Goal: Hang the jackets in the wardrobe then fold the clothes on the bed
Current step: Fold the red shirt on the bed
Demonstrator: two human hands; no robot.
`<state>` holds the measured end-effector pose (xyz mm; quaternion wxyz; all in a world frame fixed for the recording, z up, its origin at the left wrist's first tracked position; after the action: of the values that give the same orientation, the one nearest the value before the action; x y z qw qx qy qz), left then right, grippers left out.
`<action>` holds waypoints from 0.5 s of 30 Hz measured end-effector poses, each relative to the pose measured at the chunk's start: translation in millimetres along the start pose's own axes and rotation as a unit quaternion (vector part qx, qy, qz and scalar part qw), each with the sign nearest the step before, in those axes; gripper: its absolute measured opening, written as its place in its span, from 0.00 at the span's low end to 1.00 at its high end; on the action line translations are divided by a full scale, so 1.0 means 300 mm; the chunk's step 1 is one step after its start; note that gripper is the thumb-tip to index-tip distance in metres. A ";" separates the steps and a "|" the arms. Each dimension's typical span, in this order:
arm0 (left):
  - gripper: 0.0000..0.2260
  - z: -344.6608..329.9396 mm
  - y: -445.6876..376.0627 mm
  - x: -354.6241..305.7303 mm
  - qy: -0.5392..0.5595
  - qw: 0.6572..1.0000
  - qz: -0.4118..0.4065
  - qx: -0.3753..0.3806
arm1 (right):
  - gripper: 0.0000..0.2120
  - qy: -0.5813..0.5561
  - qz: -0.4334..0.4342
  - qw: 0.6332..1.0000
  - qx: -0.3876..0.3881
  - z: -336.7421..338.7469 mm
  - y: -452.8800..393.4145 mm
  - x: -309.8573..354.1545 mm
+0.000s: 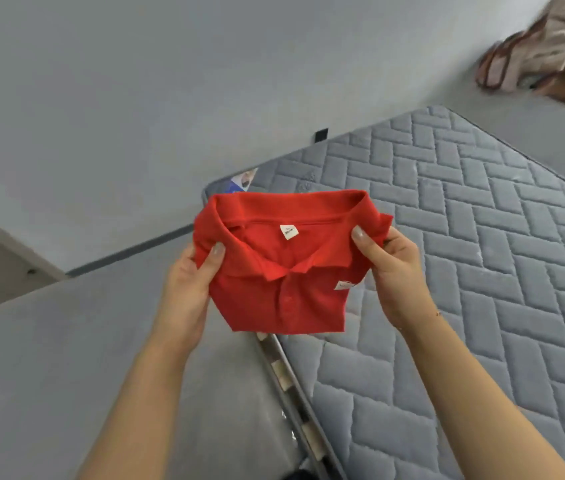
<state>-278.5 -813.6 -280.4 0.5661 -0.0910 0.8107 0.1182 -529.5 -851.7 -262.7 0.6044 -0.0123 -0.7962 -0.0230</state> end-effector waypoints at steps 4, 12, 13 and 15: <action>0.14 0.228 0.232 -0.320 0.006 0.995 -0.087 -0.057 | 0.07 -0.033 0.025 0.992 0.116 -0.339 0.154 0.149; 0.35 0.676 0.962 -0.853 0.000 0.972 -0.158 -0.175 | 0.08 -0.114 -0.007 0.914 0.389 -0.985 0.704 0.414; 0.40 0.716 1.053 -0.902 0.005 0.968 -0.159 -0.195 | 0.08 -0.125 -0.016 0.895 0.428 -1.059 0.780 0.441; 0.40 0.790 1.232 -0.993 0.020 0.955 -0.171 -0.242 | 0.09 -0.147 -0.032 0.854 0.498 -1.208 0.938 0.489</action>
<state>-68.2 -386.5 -46.3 0.5226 -0.3651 0.7413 0.2099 -207.0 -590.5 -18.0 0.4044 0.3125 -0.7808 0.3595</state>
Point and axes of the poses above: each hand's wrist, its own y-axis away from the middle knuckle, its own z-axis out of the back of the hand, x = y × z, the point moved 4 cm from there along -y, towards the middle knuckle, and after that the axes turned 5 degrees about -x, right-handed, at the moved point
